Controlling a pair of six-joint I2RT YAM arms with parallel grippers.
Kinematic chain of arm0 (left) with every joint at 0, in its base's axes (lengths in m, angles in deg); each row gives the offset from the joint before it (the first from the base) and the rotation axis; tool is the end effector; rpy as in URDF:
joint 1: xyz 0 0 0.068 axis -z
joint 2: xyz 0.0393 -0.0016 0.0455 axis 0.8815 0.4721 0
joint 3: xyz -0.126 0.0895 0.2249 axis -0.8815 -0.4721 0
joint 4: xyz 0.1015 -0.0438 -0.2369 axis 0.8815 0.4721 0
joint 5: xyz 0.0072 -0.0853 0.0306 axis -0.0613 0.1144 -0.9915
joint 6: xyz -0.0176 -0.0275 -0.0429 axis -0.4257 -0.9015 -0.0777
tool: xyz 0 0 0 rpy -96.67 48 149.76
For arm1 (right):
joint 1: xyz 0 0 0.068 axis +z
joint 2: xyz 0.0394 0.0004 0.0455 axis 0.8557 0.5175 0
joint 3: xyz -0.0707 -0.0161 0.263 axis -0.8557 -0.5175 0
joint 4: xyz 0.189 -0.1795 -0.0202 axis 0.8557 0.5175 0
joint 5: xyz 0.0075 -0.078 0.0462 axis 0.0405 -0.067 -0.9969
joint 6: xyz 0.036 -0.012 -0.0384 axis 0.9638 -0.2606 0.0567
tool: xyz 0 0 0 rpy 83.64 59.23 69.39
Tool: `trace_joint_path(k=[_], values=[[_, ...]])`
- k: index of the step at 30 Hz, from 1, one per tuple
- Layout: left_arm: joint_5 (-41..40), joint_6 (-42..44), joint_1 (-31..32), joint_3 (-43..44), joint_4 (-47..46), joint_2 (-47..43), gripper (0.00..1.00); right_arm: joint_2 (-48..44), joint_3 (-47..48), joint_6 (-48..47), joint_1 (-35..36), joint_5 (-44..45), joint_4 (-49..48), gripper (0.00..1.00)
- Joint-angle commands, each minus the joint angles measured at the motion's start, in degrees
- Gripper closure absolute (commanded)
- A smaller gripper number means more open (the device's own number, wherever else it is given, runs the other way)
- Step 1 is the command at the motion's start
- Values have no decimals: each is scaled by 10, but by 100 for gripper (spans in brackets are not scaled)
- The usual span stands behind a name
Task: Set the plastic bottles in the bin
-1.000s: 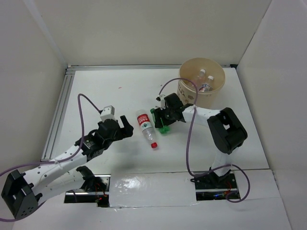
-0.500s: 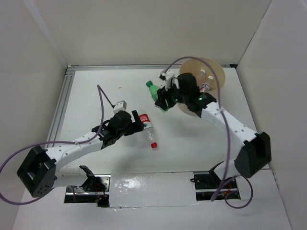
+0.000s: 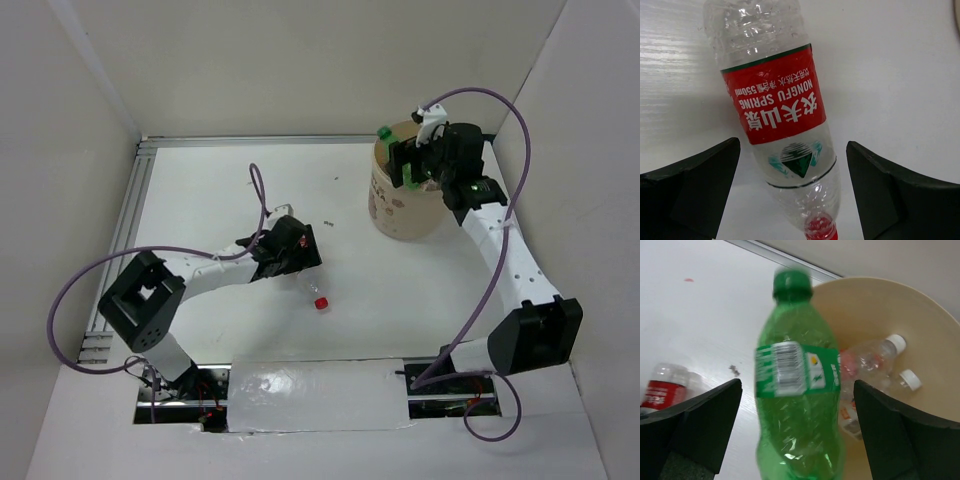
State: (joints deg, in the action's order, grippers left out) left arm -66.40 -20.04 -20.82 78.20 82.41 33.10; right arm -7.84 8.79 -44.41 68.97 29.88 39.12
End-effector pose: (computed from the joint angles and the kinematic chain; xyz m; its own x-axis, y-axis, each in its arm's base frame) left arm 0.2565 -0.2123 0.1951 -0.7259 -0.4368 -0.5314 -0.1500 0.8544 -0.4974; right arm 0.3052 0.0631 0.3899 -0.2259 -0.2235 -0.9482 -0.4427 0.8905 -0.1044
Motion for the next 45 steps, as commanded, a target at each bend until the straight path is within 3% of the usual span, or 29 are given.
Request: trace_joint_path(k=[1, 3, 6, 7, 10, 11, 14, 15, 16, 17, 18, 20, 22, 25, 27, 29, 35, 37, 39, 40, 42, 43, 44, 45], values=[[0, 11, 6, 38, -2, 31, 0, 6, 12, -13, -37, -23, -5, 0], [-6, 11, 13, 45, -2, 43, 0, -15, 4, -13, -49, -56, -5, 0], [-12, 23, 18, 55, -2, 67, 9, -50, -14, -6, -63, -90, -5, 0], [-12, 23, 18, 61, -2, 67, 24, -59, -19, -6, -73, -98, -5, 0], [-2, 31, 23, 67, -2, 75, 54, -94, -38, -1, -95, -127, 6, 0], [5, 40, 23, 67, -2, 75, 73, -103, -48, 4, -114, -138, 6, 0], [5, 74, 39, 104, -2, 30, 89, -144, -73, -2, -158, -170, 21, 0], [5, 86, 45, 120, -2, 19, 94, -169, -81, -8, -169, -170, 30, 7], [15, 114, 45, 137, -10, 3, 98, -184, -104, -19, -191, -170, 36, 20], [20, 124, 45, 180, -23, 3, 100, -200, -120, -26, -204, -176, 36, 40], [33, 133, 50, 204, -32, -4, 100, -232, -136, -32, -216, -188, 36, 79], [46, 162, 50, 278, -55, 3, 100, -259, -172, -84, -235, -217, 63, 98], [75, 180, 56, 370, -109, 36, 100, -288, -194, -184, -240, -259, 151, 100], [91, 180, 56, 413, -152, 62, 100, -299, -216, -227, -240, -266, 197, 100], [98, 174, 61, 481, -172, 117, 100, -317, -234, -232, -240, -261, 212, 95], [91, 174, 66, 546, -191, 156, 98, -323, -256, -232, -240, -254, 225, 82], [-16, 156, 72, 712, -185, 312, 83, -342, -278, -232, -240, -248, 266, 68], [-52, 149, 72, 751, -178, 349, 73, -361, -283, -232, -240, -248, 278, 65], [-62, 137, 72, 781, -185, 381, 53, -378, -283, -223, -240, -242, 269, 61], [-68, 137, 72, 791, -185, 390, 43, -378, -283, -223, -240, -241, 269, 56], [-68, 142, 72, 798, -179, 395, 11, -384, -288, -223, -240, -241, 269, 36], [-68, 148, 72, 798, -179, 395, 0, -384, -288, -223, -240, -236, 264, 28], [-68, 155, 72, 792, -179, 390, 0, -384, -288, -217, -240, -236, 264, 15], [-68, 155, 72, 787, -179, 379, 0, -384, -288, -216, -240, -236, 264, 12]])
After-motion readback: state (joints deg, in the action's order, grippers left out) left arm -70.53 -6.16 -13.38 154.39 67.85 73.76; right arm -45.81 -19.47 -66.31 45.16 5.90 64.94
